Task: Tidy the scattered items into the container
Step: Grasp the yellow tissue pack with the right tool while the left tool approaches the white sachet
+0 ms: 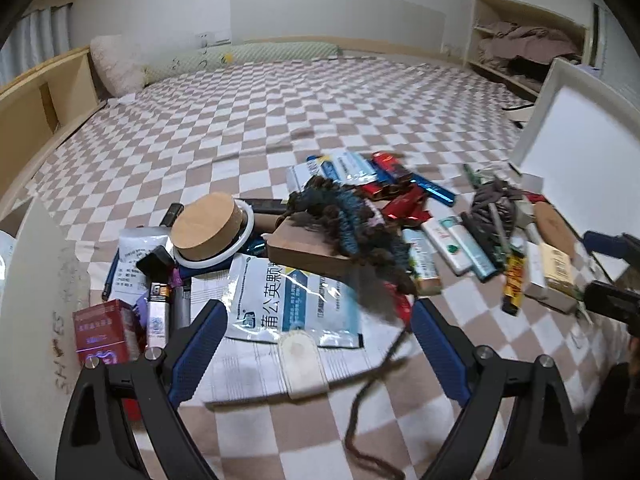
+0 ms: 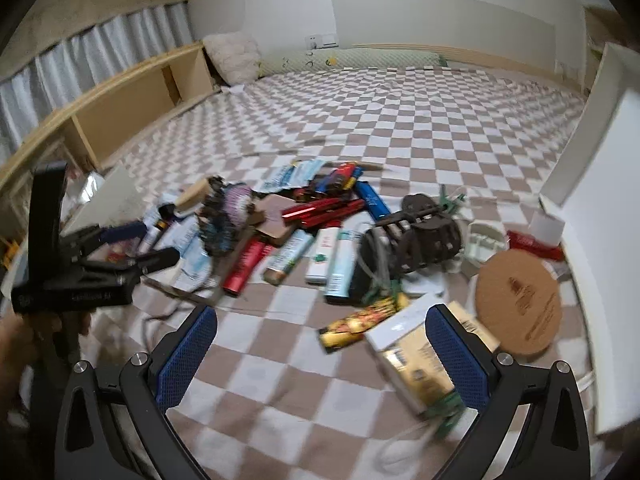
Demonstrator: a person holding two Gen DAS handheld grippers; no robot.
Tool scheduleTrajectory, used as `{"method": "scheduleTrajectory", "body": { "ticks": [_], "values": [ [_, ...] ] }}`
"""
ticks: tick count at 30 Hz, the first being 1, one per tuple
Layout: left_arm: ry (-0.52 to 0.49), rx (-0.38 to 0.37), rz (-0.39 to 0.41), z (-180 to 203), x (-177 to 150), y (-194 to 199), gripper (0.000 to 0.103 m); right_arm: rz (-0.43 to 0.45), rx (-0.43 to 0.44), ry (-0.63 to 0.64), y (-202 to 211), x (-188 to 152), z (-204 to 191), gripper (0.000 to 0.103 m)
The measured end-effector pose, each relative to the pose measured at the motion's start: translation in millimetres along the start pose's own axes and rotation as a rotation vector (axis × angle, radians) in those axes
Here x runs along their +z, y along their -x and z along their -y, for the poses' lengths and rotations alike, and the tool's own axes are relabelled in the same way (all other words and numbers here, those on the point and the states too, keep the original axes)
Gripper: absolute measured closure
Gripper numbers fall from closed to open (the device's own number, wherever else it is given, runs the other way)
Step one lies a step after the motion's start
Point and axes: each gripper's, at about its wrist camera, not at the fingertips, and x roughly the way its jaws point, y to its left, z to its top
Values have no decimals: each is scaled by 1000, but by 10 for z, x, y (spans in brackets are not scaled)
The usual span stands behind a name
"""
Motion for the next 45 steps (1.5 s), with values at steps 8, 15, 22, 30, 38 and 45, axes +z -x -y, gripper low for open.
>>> {"method": "scheduleTrajectory", "body": {
  "ticks": [8, 15, 22, 30, 38, 45],
  "values": [
    [-7, 48, -67, 18, -3, -318, 9, -63, 4, 84, -88, -90, 263, 0],
    [-5, 49, -70, 7, -4, -455, 8, -105, 6, 52, -135, -226, 511, 0],
    [-10, 24, -67, -72, 37, -519, 3, -136, 15, 70, -183, -273, 726, 0],
    [-29, -5, -51, -59, 30, -539, 0, -201, 90, 162, -293, -209, 824, 0],
    [-53, -18, -54, -23, 45, -534, 0, -233, 197, 299, -375, -161, 763, 0],
    [-109, -47, -42, 110, 28, -515, 0, -328, 284, 322, -476, -176, 605, 0]
  ]
}}
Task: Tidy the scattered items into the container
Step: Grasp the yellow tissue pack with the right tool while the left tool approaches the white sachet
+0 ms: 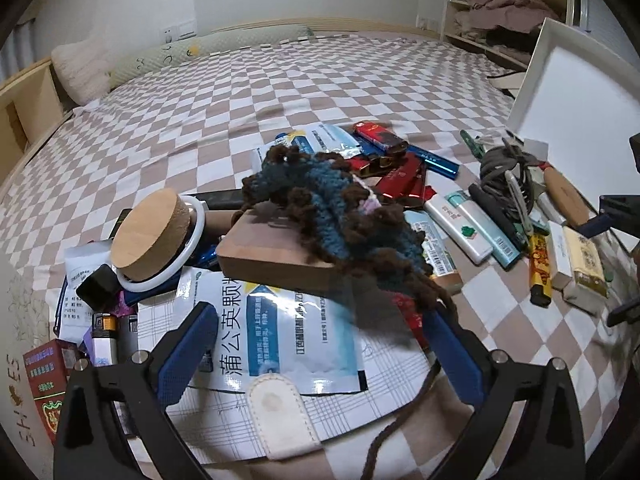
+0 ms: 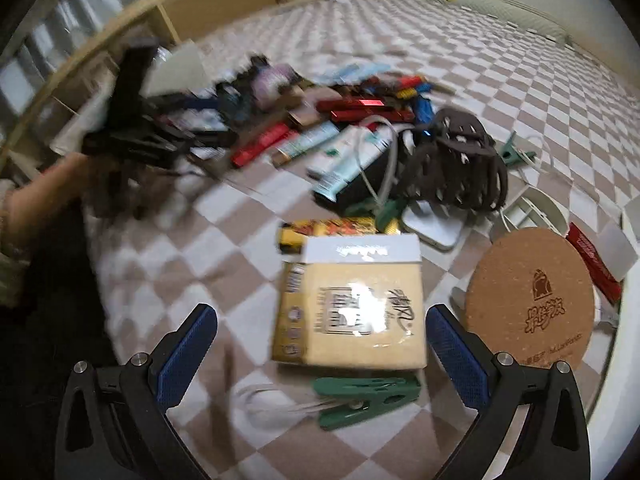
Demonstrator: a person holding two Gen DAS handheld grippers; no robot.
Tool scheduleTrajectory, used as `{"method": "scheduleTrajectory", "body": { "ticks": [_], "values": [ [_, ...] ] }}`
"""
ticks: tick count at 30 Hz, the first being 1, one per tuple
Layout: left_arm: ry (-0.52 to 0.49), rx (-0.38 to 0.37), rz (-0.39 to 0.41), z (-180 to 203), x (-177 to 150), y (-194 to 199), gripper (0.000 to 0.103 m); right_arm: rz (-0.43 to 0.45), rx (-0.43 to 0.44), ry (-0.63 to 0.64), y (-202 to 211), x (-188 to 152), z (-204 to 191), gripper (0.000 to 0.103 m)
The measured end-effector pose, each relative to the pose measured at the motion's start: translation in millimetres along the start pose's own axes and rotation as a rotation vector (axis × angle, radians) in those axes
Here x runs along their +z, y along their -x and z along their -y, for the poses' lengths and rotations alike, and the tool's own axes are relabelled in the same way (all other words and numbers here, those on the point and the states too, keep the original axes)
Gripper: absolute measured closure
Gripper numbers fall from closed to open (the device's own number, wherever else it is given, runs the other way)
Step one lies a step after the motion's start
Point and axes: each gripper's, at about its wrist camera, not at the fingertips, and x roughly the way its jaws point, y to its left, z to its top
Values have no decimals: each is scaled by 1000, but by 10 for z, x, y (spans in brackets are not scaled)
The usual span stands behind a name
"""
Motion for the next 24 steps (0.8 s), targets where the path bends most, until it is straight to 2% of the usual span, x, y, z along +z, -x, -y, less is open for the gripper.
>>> {"method": "scheduleTrajectory", "body": {
  "ticks": [2, 4, 7, 8, 10, 15, 22, 24],
  "values": [
    [-8, 16, 0, 23, 5, -17, 0, -18, -31, -69, -90, 24, 35, 0],
    [-23, 29, 0, 46, 1, -31, 0, 1, -14, -142, -115, 36, 59, 0],
    [-19, 12, -1, 17, 17, -30, 0, 17, -36, -177, -150, 48, 34, 0],
    [-15, 6, -1, 0, 21, -26, 0, 26, -68, -179, -153, 50, 20, 11],
    [-7, 15, -5, -33, 31, -33, 0, 47, -138, -188, -141, 54, -1, 24],
    [2, 13, -7, -64, 34, -30, 0, 66, -143, -213, -109, 18, -55, 24],
    [22, 55, -26, -248, 33, -4, 0, 76, -102, -256, -76, -16, -164, 24],
    [47, 30, -36, -322, 24, -30, 0, 81, -88, -272, -75, -27, -195, 24]
  ]
}}
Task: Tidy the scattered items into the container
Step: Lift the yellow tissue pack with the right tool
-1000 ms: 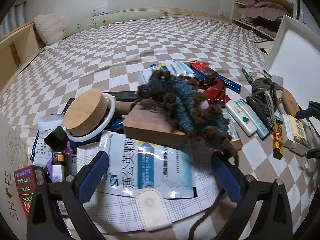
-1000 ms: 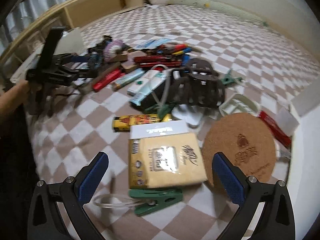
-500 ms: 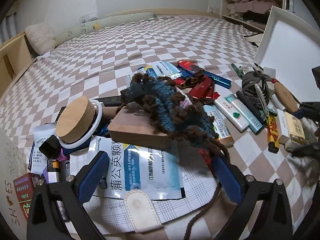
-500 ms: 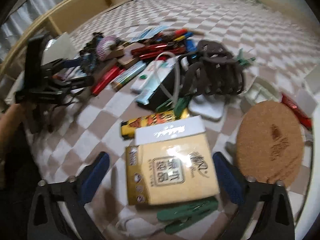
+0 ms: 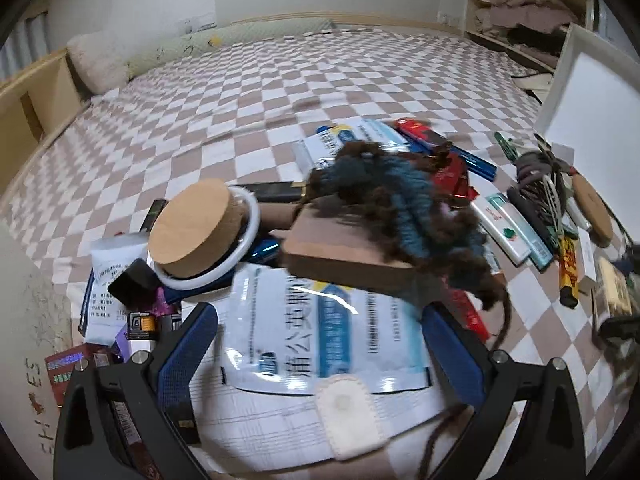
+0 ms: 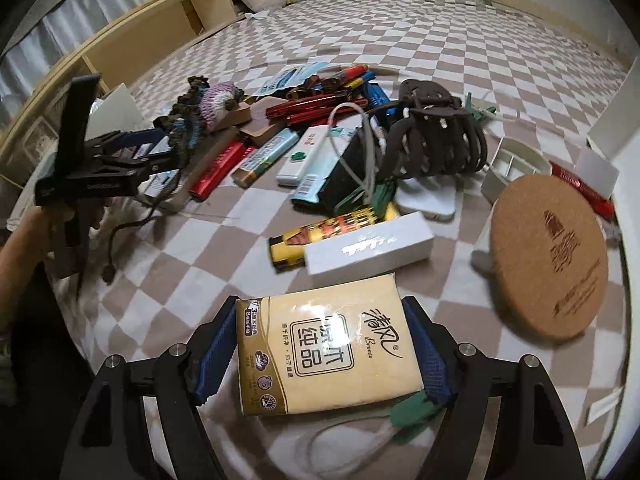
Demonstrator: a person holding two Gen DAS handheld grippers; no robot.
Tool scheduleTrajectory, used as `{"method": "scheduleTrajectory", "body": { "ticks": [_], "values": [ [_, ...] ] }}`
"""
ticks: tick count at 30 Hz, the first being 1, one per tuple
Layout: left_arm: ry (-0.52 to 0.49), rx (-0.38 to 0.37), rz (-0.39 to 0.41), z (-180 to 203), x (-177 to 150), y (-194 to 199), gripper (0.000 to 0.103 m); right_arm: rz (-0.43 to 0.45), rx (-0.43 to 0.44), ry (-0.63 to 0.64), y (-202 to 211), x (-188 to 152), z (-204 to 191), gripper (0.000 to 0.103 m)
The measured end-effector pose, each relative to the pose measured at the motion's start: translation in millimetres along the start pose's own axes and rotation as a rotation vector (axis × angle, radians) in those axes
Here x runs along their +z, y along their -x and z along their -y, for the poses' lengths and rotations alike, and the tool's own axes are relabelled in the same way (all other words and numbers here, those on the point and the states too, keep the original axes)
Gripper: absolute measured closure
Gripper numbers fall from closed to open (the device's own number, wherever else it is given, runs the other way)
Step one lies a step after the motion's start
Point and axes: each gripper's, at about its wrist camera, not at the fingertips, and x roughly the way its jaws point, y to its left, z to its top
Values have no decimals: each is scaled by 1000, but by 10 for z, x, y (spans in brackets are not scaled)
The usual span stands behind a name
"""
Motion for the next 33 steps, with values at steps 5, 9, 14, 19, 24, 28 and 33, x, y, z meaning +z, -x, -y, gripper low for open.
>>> {"method": "scheduleTrajectory", "body": {
  "ticks": [5, 9, 14, 19, 24, 28, 33],
  "values": [
    [-2, -30, -13, 19, 18, -38, 0, -1, 17, -31, -6, -14, -54, 24],
    [4, -37, -22, 16, 38, -63, 0, 0, 22, -58, 21, -40, -73, 24],
    [20, -25, -10, 24, 26, -45, 7, 2, 31, -90, 43, -70, -103, 24],
    [19, -15, 15, 59, -14, 14, 16, 9, 13, -105, 77, -107, -189, 24],
    [-6, -15, 42, 155, -58, 102, 36, 9, 9, -100, 101, -147, -310, 24],
    [-34, -44, 58, 259, -104, 198, 63, 10, 11, -101, 118, -177, -447, 24],
    [-3, -88, 57, 246, -131, 245, 70, 17, 14, -103, 169, -235, -570, 24]
  ]
}}
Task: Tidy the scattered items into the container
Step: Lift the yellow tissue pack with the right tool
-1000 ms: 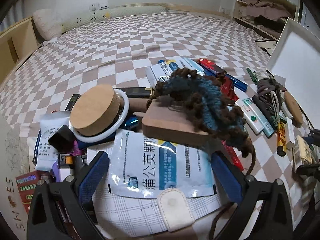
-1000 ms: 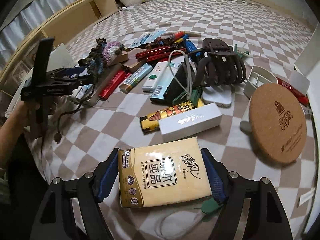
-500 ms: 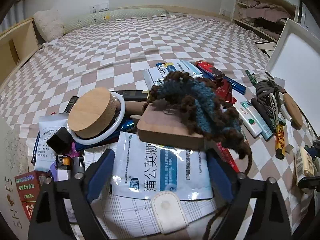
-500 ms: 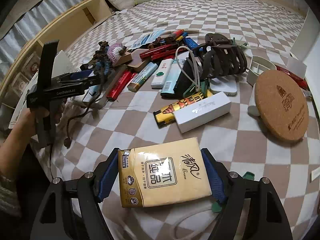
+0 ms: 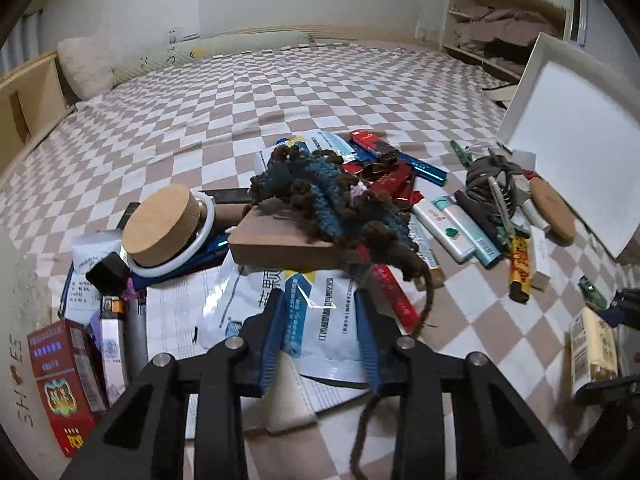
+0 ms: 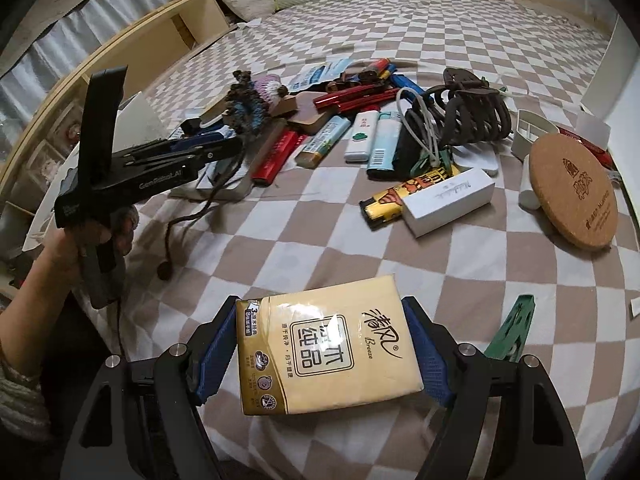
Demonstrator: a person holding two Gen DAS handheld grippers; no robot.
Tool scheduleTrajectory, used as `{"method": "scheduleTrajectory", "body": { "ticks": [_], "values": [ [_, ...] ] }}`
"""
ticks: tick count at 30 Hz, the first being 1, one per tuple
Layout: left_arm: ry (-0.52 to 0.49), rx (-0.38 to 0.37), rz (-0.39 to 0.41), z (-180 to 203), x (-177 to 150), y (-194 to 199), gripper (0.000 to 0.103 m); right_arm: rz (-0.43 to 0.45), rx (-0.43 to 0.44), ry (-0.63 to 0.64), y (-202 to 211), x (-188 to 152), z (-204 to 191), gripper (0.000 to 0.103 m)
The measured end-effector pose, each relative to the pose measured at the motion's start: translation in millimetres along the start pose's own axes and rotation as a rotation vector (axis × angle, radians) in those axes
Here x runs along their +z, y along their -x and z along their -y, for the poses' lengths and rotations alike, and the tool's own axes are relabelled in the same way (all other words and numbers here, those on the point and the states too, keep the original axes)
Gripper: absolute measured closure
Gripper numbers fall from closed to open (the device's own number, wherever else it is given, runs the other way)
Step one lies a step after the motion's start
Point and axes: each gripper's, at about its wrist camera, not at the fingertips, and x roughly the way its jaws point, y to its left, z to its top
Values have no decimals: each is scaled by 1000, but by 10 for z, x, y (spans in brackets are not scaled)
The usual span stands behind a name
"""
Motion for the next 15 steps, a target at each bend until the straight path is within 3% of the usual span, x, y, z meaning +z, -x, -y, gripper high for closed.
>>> {"method": "scheduleTrajectory", "body": {
  "ticks": [9, 15],
  "values": [
    [26, -28, -20, -45, -139, 167, 73, 16, 2, -14, 106, -70, -89, 24],
    [70, 8, 7, -173, -188, 328, 62, 29, 2, -8, 164, -77, -144, 24]
  ]
}}
